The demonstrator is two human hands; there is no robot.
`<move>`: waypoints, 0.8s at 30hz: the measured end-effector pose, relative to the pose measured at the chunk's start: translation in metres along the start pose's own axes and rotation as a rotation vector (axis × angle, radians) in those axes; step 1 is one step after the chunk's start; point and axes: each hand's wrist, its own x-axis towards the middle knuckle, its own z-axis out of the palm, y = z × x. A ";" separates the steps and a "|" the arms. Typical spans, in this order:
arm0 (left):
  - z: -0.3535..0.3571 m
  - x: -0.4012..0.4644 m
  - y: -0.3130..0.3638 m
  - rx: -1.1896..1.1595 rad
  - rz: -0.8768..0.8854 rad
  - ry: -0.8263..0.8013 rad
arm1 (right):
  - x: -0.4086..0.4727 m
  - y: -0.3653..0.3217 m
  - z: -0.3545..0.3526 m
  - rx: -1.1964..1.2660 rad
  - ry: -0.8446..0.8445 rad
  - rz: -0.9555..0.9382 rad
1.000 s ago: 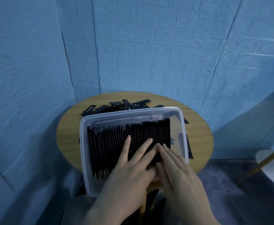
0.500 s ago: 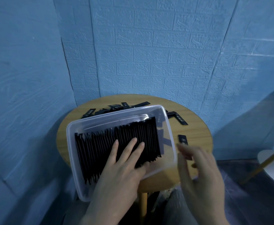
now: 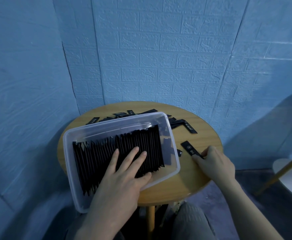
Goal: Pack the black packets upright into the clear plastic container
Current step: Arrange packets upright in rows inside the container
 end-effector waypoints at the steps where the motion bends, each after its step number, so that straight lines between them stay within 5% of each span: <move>1: 0.000 0.000 0.000 0.003 0.000 0.003 | 0.000 0.001 -0.001 0.017 0.007 0.005; 5: 0.000 0.001 0.001 0.003 -0.003 0.004 | 0.002 0.008 0.001 0.094 0.019 -0.005; 12: -0.001 0.002 0.002 0.019 -0.014 -0.004 | -0.038 -0.016 -0.022 0.785 0.278 -0.308; 19: -0.002 0.002 0.002 -0.015 -0.036 -0.071 | -0.097 -0.055 -0.014 0.852 0.590 -0.564; 24: -0.010 0.004 0.007 -0.008 -0.049 -0.087 | -0.097 -0.065 0.003 0.586 0.548 -0.636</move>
